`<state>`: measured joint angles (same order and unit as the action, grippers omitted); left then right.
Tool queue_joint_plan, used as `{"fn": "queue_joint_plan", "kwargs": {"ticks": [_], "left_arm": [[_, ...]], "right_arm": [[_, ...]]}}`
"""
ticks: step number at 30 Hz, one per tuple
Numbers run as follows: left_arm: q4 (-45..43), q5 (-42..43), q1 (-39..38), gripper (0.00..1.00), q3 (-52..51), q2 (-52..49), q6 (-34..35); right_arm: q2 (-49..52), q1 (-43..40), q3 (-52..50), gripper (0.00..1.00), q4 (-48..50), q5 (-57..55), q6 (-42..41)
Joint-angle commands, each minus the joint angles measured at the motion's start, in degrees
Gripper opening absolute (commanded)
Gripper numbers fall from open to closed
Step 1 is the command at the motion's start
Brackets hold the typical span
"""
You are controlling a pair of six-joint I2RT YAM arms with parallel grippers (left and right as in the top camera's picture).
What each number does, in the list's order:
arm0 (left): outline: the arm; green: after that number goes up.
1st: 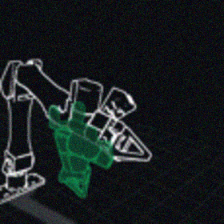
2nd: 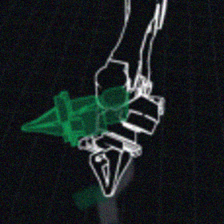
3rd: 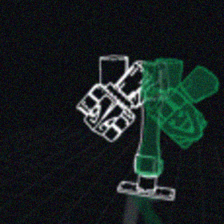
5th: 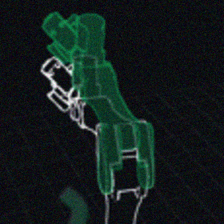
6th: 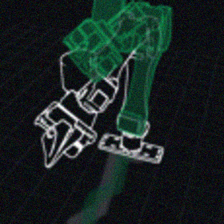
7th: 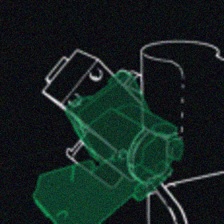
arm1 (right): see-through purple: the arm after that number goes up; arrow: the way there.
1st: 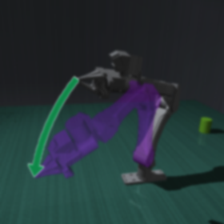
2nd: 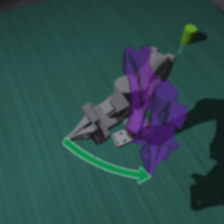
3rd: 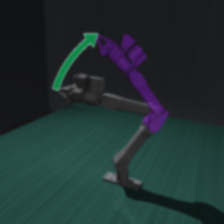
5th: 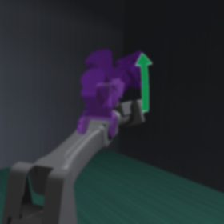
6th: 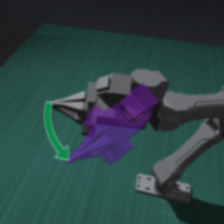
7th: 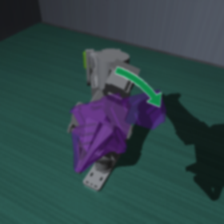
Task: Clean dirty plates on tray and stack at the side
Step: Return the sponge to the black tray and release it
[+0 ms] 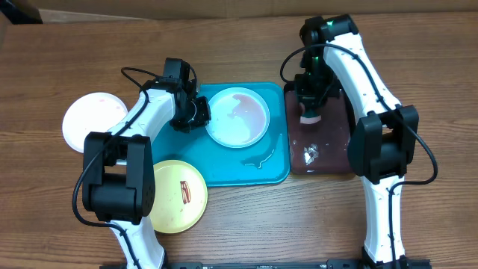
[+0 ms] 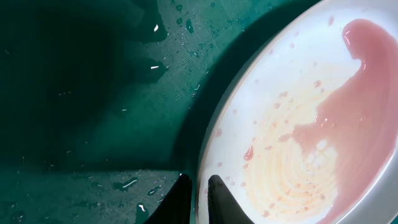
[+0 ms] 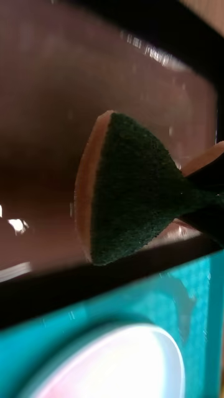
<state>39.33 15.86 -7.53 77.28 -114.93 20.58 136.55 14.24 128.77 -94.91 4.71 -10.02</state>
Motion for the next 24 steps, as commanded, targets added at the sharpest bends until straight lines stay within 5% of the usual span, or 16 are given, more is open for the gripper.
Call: {"fn": "queue_joint_plan", "kwargs": {"ticks": [1,24], "left_arm": [[-0.20,0.68,-0.35,0.13,0.70,-0.87,-0.24],[-0.20,0.68,-0.35,0.12,0.70,-0.85,-0.24]], "right_arm": [[-2.21,-1.49,-0.15,0.04,-0.46,-4.70,-2.23],[-1.95,-3.23,-0.28,0.04,-2.05,-9.09,-1.99]]}}
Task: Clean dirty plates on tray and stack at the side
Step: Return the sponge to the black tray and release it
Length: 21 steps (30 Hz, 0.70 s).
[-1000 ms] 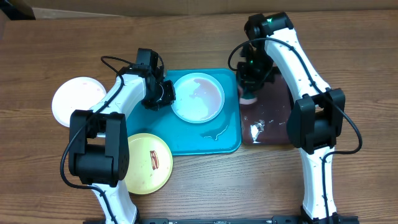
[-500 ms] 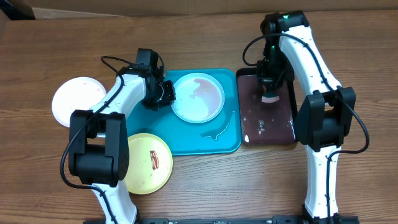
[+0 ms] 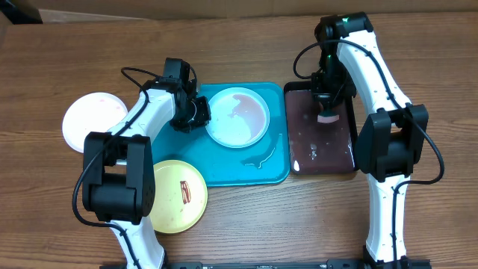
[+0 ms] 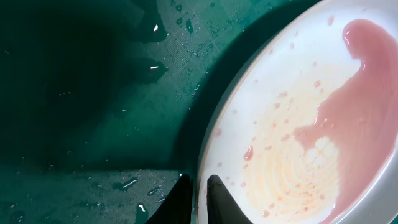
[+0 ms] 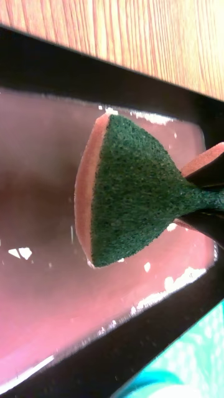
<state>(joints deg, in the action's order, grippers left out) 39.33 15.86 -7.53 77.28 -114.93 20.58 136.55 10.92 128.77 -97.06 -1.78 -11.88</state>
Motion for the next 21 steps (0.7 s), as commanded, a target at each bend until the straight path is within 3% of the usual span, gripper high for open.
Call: {"fn": "queue_joint_plan", "kwargs": {"ticks": [1,11,12,14,15,21], "left_arm": [[-0.20,0.68,-0.35,0.12,0.70,-0.87,-0.24],[-0.20,0.70,-0.35,0.12,0.70,-0.87,-0.22],[-0.22,0.70,-0.35,0.12,0.70,-0.87,-0.22],[-0.26,0.70,-0.35,0.12,0.70,-0.87,-0.22],[-0.28,0.70,-0.35,0.12,0.70,-0.85,-0.22],[-0.31,0.68,-0.35,0.19,0.70,-0.87,-0.22]], "right_arm": [[-1.95,0.09,-0.55,0.04,0.28,-2.67,-0.11],[-1.95,0.09,-12.41,0.04,9.01,-2.64,0.79],[-1.95,0.09,-13.07,0.07,9.51,-2.67,0.79],[-1.95,0.09,-13.29,0.23,9.64,-2.67,0.79],[-1.97,0.09,-13.22,0.47,9.55,-2.64,1.44],[-1.99,-0.44,-8.37,0.54,5.70,-2.62,2.10]]}}
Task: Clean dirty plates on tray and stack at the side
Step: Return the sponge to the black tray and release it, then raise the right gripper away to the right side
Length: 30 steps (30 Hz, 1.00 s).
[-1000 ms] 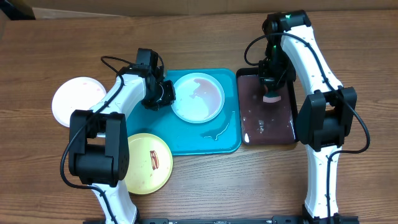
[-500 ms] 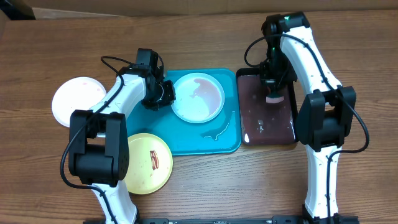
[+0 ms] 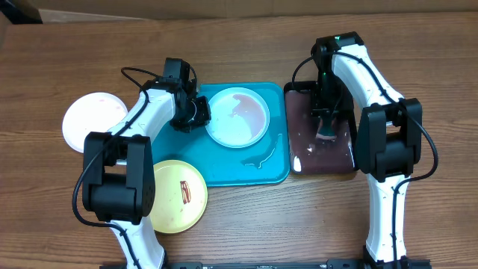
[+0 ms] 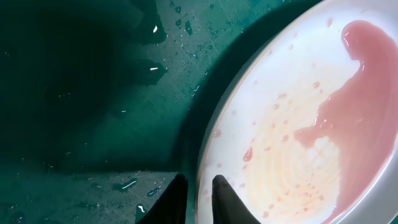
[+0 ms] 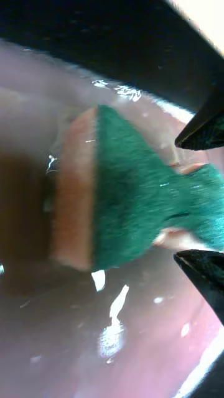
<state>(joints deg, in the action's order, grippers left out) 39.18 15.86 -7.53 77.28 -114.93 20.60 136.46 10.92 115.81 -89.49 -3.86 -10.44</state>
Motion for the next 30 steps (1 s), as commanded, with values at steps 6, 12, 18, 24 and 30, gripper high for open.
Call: {"fn": "queue_joint_plan", "kwargs": {"ticks": [6,12,18,24,30], "left_arm": [[-0.24,-1.14,-0.39,0.23,0.70,-0.87,-0.24],[-0.24,-4.28,-1.11,0.23,0.68,-0.94,-0.24],[-0.68,-5.84,-3.30,0.22,0.63,-1.36,-0.22],[-1.40,-7.50,-5.49,0.19,0.63,-1.42,0.35],[-0.28,-10.58,-7.30,0.23,0.44,-1.97,2.49]], "right_arm": [[-2.08,-3.32,17.05,0.71,-7.58,-0.59,0.72],[-2.08,-12.35,20.39,0.81,-7.52,-0.37,-2.89],[-2.05,-22.62,20.33,1.00,-7.54,-0.35,-2.93],[-2.05,-30.18,20.33,1.00,-3.17,-0.37,-2.91],[-2.05,-35.17,20.33,1.00,5.62,-0.37,-2.91]]}}
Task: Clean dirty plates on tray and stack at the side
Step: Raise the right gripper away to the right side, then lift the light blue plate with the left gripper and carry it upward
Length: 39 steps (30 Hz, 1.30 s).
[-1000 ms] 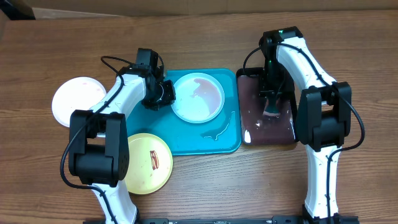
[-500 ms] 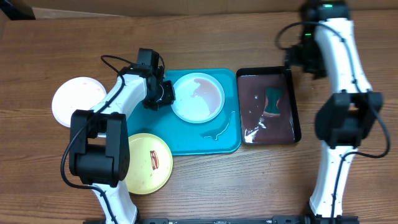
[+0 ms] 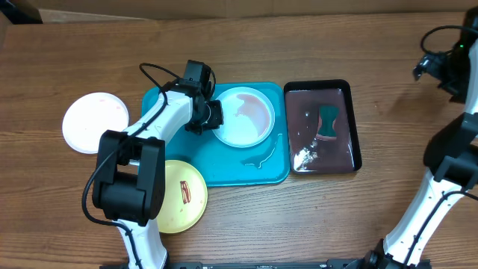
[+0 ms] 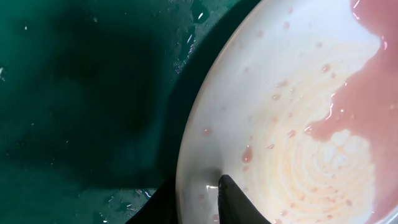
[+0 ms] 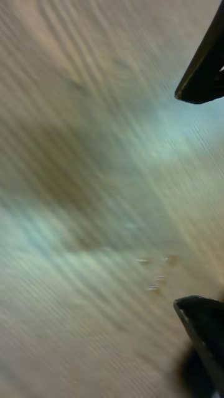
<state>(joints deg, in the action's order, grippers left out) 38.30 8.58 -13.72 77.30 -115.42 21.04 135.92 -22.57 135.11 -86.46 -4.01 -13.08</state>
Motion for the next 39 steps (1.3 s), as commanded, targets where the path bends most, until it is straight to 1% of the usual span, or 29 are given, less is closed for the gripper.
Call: {"fn": "queue_joint_plan", "kwargs": {"ticks": [1,2,3,5,8,13,20,27,30,34,39], "left_arm": [[0.92,-4.44,-1.44,0.22,0.39,-1.62,2.64],[1.09,-4.96,-1.73,0.21,0.37,-1.86,2.93],[1.16,-5.14,-1.95,0.17,0.37,-1.95,2.97],[1.44,-5.49,-2.21,0.04,0.37,-2.21,2.97],[2.29,-5.66,-1.92,0.04,0.90,-2.01,2.95],[7.78,-5.84,0.13,0.04,5.79,-1.99,2.73],[17.25,-5.81,3.26,0.04,17.57,-1.99,0.31],[25.57,-5.62,3.41,0.04,29.09,-1.99,0.13],[27.47,-4.94,2.49,0.04,33.48,-1.99,0.13],[27.65,-5.03,-0.13,0.04,37.40,-1.99,0.09],[25.64,-10.73,-5.90,0.04,38.82,-1.99,0.13]], "right_arm": [[-1.51,-2.08,1.03,1.00,3.93,-0.22,-0.26],[-1.51,-2.34,1.03,1.00,4.87,-0.22,-0.26],[-1.51,-2.58,1.03,1.00,5.77,-0.22,-0.26],[-1.51,-2.86,1.03,1.00,6.91,-0.22,-0.28],[-1.49,-2.95,1.03,1.00,7.93,-0.22,-0.26],[-1.49,-2.95,1.03,1.00,8.39,-0.22,-0.26],[-1.49,-2.95,1.03,1.00,8.41,-0.22,-0.26],[-1.49,-2.95,1.03,1.00,8.41,-0.22,-0.28],[-1.49,-2.95,1.03,1.00,8.41,-0.22,-0.28],[-1.49,-2.95,1.03,1.00,8.41,-0.22,-0.26],[-1.49,-2.95,1.03,1.00,8.41,-0.22,-0.28]]}}
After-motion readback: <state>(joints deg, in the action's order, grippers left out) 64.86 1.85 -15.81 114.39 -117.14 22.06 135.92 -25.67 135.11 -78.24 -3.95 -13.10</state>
